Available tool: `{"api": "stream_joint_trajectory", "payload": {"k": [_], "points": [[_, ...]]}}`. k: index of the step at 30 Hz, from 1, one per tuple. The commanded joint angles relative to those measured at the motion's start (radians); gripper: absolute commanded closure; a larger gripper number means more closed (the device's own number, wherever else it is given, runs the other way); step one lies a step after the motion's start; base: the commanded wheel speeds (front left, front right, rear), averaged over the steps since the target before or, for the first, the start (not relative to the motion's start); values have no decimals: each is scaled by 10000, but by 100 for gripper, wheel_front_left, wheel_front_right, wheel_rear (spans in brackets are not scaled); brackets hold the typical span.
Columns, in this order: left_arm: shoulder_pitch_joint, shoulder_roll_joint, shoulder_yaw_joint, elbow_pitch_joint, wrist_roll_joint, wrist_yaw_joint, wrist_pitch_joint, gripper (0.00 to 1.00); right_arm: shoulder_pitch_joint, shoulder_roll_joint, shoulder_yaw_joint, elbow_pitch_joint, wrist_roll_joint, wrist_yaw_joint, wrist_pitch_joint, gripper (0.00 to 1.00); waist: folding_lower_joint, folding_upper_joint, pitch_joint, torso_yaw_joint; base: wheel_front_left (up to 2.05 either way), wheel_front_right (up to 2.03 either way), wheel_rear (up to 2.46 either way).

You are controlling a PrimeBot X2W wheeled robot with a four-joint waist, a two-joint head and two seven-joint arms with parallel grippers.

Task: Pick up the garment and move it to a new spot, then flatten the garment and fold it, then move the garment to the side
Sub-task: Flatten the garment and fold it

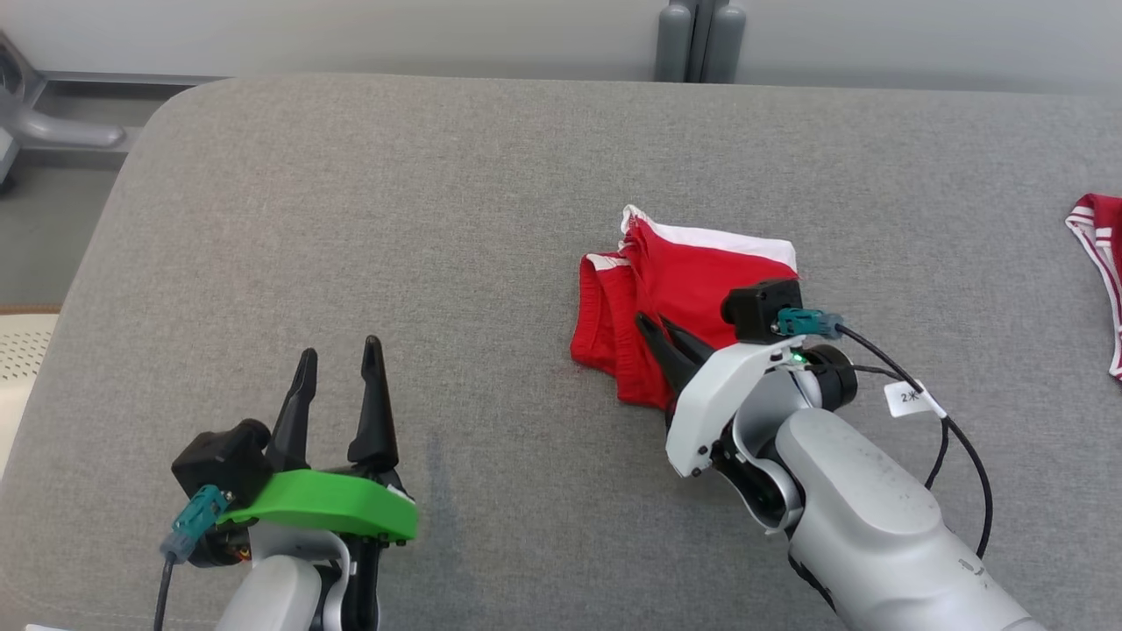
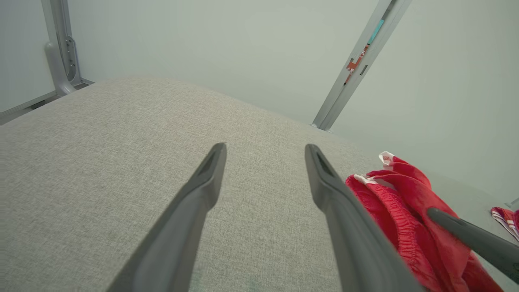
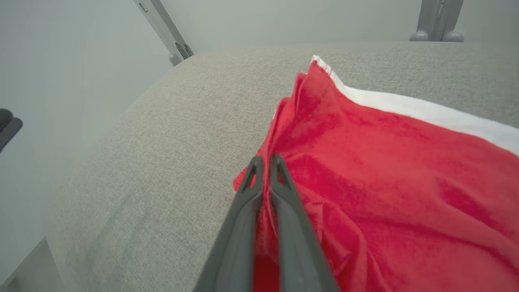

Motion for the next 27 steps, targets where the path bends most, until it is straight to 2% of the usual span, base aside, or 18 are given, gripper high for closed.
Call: {"api": "stream_joint_trajectory", "payload": {"k": [1,5,7,8,9,13,18,27], "points": [[36,-32,42,-5,120,-55,2,0,-162,14,105,100,81,-12,-43,100,0,0,91,65,0,0,0],[34,-91,143,19,170,-88,2,0,-305,92,510,378,97,-12,-181,100,0,0,123,9,0,0,0],[24,-121,171,38,205,-124,2,0,-351,101,748,472,79,-12,-228,64,0,0,126,-53,0,0,0],[20,-133,183,44,215,-137,2,0,-358,106,862,496,42,-12,-265,20,0,0,126,-88,0,0,0],[17,-149,193,56,219,-156,2,0,-372,114,996,494,24,-12,-335,0,0,0,127,-135,0,0,0],[9,-208,179,103,271,-180,1,0,-329,130,1352,250,156,-12,-642,0,0,0,128,-330,0,0,0],[-38,-312,57,166,314,-265,1,0,-288,-37,1328,-171,282,-12,-1018,0,0,0,124,-570,0,0,0],[-159,-470,-128,303,388,-370,1,0,-144,-590,114,-326,-122,-12,-1395,0,0,0,186,-795,0,0,0]]}}
